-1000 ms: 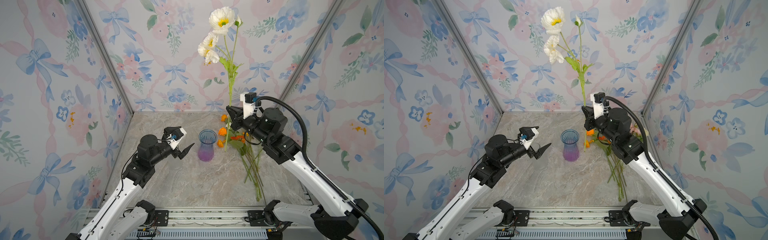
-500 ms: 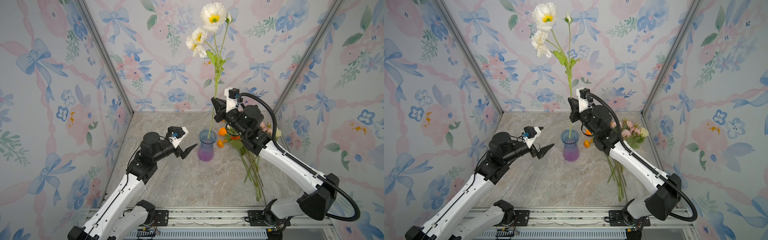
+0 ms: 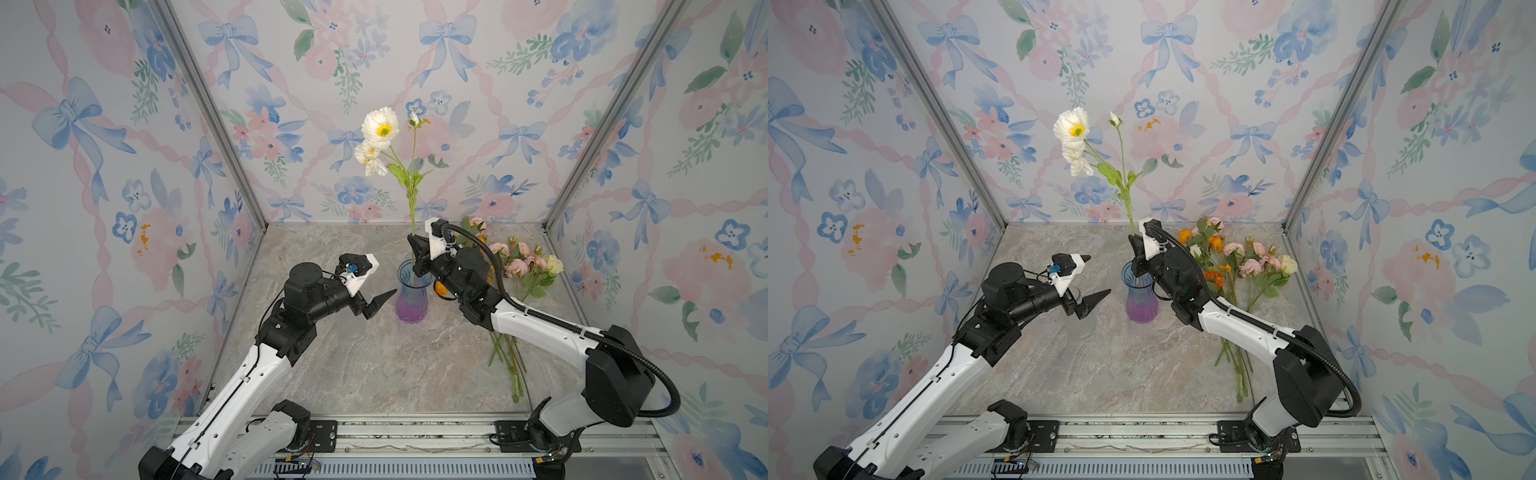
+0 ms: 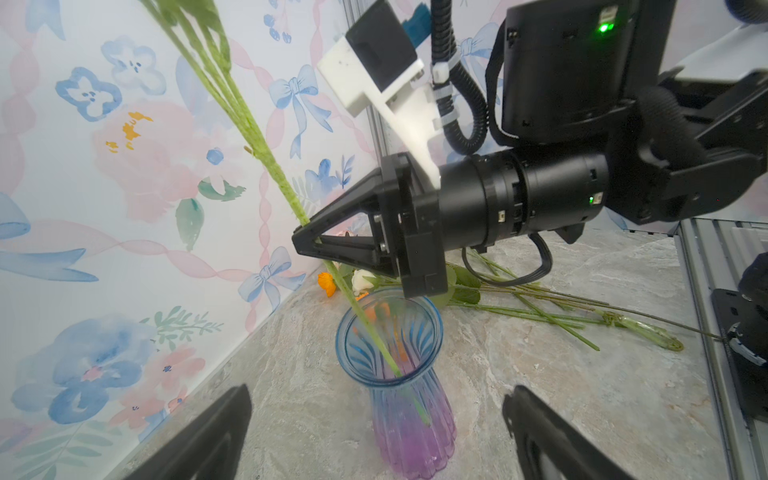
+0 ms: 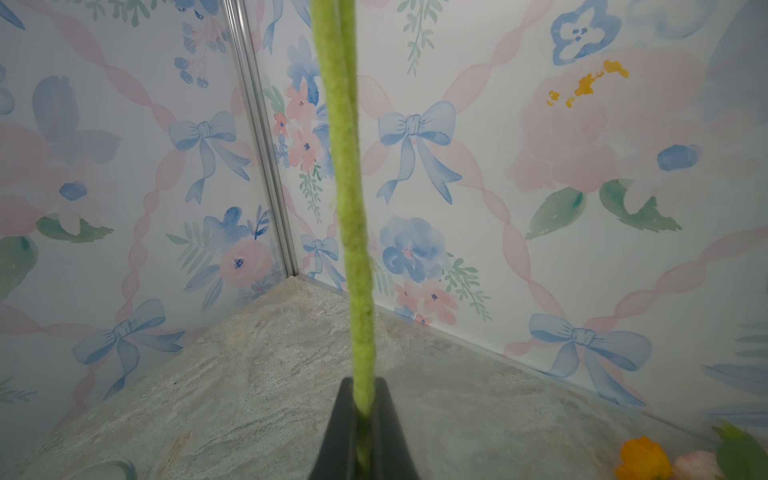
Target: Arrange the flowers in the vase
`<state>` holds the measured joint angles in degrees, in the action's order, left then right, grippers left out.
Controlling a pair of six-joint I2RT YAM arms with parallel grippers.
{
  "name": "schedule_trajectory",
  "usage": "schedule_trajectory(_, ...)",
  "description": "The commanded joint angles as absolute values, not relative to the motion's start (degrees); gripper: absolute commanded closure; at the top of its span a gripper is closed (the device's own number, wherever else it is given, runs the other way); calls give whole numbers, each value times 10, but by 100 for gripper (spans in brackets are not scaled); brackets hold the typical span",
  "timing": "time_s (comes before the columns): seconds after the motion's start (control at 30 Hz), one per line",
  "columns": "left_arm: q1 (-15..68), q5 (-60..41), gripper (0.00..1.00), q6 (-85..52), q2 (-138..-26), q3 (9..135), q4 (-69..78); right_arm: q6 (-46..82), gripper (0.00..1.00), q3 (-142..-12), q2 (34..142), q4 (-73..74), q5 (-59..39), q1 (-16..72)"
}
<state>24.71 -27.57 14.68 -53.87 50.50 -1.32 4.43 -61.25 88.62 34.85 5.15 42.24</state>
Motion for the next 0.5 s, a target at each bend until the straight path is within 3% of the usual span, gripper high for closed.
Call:
schedule_trajectory(0.0,242,-288,2,136,-542,507,-1,63,100,-594,899,408,46,435)
schedule_trajectory(0.47,240,-311,2,127,-559,512,-1,89,87,-550,907,409,61,451)
